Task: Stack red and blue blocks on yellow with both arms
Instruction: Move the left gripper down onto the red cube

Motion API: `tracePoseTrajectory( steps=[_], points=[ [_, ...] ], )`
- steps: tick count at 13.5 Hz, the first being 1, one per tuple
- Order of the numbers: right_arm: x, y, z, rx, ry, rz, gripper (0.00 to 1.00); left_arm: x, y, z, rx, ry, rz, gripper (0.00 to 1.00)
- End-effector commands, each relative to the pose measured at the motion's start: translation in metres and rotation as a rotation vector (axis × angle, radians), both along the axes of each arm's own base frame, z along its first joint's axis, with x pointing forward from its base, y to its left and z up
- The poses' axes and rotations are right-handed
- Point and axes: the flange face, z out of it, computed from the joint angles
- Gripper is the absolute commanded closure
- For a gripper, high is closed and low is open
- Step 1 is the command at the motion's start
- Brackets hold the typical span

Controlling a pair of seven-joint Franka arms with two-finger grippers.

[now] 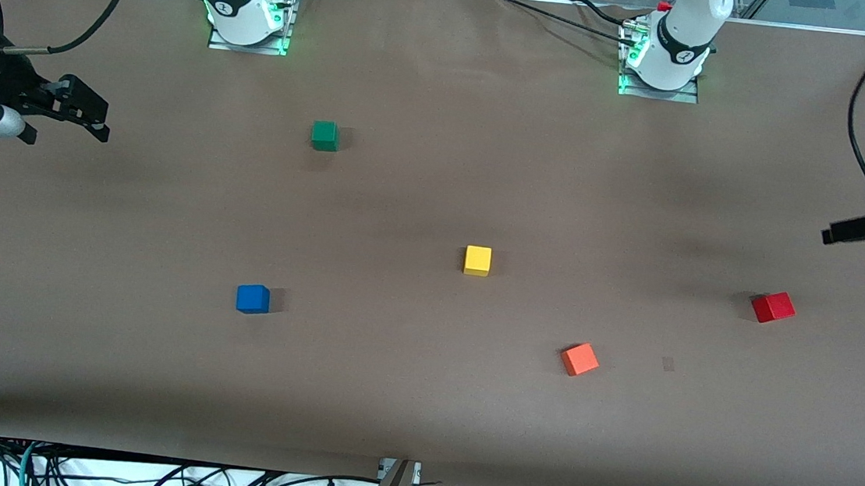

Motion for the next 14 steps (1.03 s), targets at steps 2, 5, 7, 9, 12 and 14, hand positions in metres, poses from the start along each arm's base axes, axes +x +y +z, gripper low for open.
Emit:
tracePoseTrajectory(
  steps=[2, 5, 7, 9, 12, 14],
  points=[
    [0.000, 0.007, 0.004, 0.012, 0.009, 0.025, 0.00, 0.032, 0.050, -0.099, 0.003, 0.010, -0.002, 0.00],
    [0.001, 0.008, 0.002, 0.011, 0.012, 0.026, 0.00, 0.033, 0.069, -0.171, 0.006, 0.011, 0.020, 0.00],
    [0.001, 0.008, 0.002, 0.011, 0.011, 0.025, 0.00, 0.024, 0.073, -0.206, 0.016, -0.028, 0.029, 0.00],
    [0.003, 0.009, -0.002, 0.010, 0.013, 0.026, 0.00, 0.009, 0.079, -0.241, 0.030, -0.073, 0.041, 0.00],
    [0.004, 0.010, -0.010, 0.009, 0.035, 0.023, 0.00, 0.002, 0.080, -0.267, 0.048, -0.132, 0.044, 0.00],
    [0.010, 0.015, -0.035, 0.000, 0.100, 0.025, 0.00, 0.001, 0.079, -0.284, 0.040, -0.130, 0.052, 0.00]
  ],
)
